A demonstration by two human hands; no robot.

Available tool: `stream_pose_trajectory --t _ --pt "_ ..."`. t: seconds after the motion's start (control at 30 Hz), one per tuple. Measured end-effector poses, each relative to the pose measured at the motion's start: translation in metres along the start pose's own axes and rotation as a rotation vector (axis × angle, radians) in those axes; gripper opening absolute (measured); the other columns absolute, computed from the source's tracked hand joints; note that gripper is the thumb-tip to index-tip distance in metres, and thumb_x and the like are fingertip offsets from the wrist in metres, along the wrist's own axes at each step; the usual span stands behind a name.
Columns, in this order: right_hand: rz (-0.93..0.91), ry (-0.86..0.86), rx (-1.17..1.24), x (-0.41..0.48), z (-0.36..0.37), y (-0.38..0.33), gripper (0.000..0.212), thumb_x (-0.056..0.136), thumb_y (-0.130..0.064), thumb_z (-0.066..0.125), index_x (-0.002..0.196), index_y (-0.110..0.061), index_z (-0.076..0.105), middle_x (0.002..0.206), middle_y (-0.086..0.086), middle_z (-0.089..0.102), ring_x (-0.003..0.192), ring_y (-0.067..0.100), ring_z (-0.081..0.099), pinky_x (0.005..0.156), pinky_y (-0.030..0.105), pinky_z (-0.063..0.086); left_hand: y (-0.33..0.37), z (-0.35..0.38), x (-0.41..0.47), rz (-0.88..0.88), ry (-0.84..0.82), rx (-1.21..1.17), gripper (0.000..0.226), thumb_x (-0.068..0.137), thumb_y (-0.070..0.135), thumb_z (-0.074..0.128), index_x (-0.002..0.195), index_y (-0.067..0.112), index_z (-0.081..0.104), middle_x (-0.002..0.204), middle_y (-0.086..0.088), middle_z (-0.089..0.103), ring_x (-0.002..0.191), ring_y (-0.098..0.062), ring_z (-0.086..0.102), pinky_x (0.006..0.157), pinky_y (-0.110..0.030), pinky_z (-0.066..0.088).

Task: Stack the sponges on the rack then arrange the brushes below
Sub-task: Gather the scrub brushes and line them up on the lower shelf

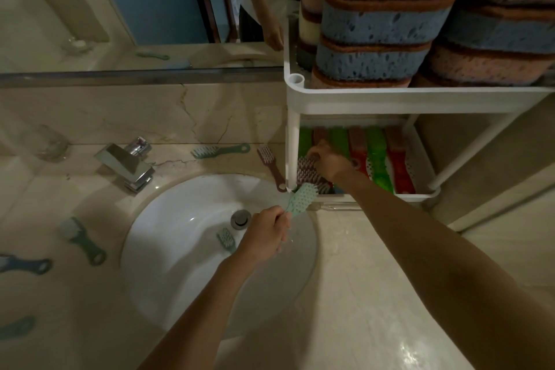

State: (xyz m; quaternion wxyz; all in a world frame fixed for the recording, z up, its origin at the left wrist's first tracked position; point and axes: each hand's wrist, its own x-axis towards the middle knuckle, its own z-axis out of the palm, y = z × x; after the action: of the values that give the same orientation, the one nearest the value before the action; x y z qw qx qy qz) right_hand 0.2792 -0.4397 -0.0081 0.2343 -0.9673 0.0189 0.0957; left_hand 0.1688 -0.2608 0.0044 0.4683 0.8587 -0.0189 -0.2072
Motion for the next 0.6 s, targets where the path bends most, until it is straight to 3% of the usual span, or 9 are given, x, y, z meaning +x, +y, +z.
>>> stream_pose_trajectory --t 0.1,0.23,0.33,0.47,0.53,0.6 --pt "0.016 -0.017 0.065 0.001 -0.002 0.004 0.035 0.092 0.006 0.041 0.114 -0.010 0.064 0.136 0.012 0.048 0.119 0.027 0.052 0.098 0.028 0.042 -0.001 0.000 0.000 -0.013 -0.007 0.003 0.029 0.096 0.017 0.043 0.069 0.011 0.051 0.053 -0.001 0.051 0.030 -0.001 0.041 0.034 -0.015 0.035" --pt "-0.008 -0.003 0.143 -0.007 -0.002 0.005 0.036 0.091 0.003 0.043 0.120 -0.010 0.060 0.136 0.010 0.049 0.121 0.026 0.050 0.098 0.027 0.041 0.004 0.003 -0.001 -0.023 0.002 -0.010 0.024 0.097 0.016 0.041 0.081 0.006 0.056 0.054 0.000 0.052 0.035 -0.007 0.044 0.036 -0.018 0.037" --pt "0.010 0.189 0.262 -0.020 -0.003 0.003 0.038 0.086 0.004 0.049 0.120 -0.007 0.060 0.130 0.012 0.055 0.117 0.027 0.055 0.096 0.028 0.042 0.010 0.008 0.000 -0.034 0.007 -0.040 0.023 0.098 0.017 0.036 0.083 0.011 0.051 0.057 0.000 0.053 0.034 -0.005 0.043 0.034 -0.016 0.037" --pt "0.161 0.391 0.519 -0.053 0.001 0.006 0.016 0.087 -0.005 0.054 0.101 -0.004 0.063 0.103 0.014 0.067 0.099 0.026 0.061 0.088 0.033 0.045 0.020 0.022 -0.002 -0.012 -0.042 -0.083 0.018 0.101 0.019 0.029 0.106 0.014 0.045 0.064 -0.004 0.052 0.041 -0.013 0.044 0.035 -0.019 0.037" --pt "0.199 0.382 0.659 -0.073 0.004 0.009 0.005 0.089 -0.013 0.058 0.090 -0.010 0.054 0.086 0.008 0.063 0.084 0.021 0.061 0.081 0.036 0.046 0.026 0.031 -0.002 0.020 -0.018 -0.048 0.024 0.101 0.019 0.028 0.119 0.014 0.043 0.076 -0.016 0.059 0.055 -0.029 0.057 0.046 -0.028 0.048" --pt "0.213 0.341 0.827 -0.089 0.003 0.008 0.018 0.091 -0.021 0.058 0.081 -0.014 0.045 0.072 0.002 0.060 0.064 0.007 0.060 0.067 0.029 0.048 0.030 0.042 0.001 0.051 0.019 0.039 0.028 0.100 0.020 0.029 0.124 0.012 0.041 0.098 -0.029 0.061 0.084 -0.045 0.061 0.067 -0.046 0.052"
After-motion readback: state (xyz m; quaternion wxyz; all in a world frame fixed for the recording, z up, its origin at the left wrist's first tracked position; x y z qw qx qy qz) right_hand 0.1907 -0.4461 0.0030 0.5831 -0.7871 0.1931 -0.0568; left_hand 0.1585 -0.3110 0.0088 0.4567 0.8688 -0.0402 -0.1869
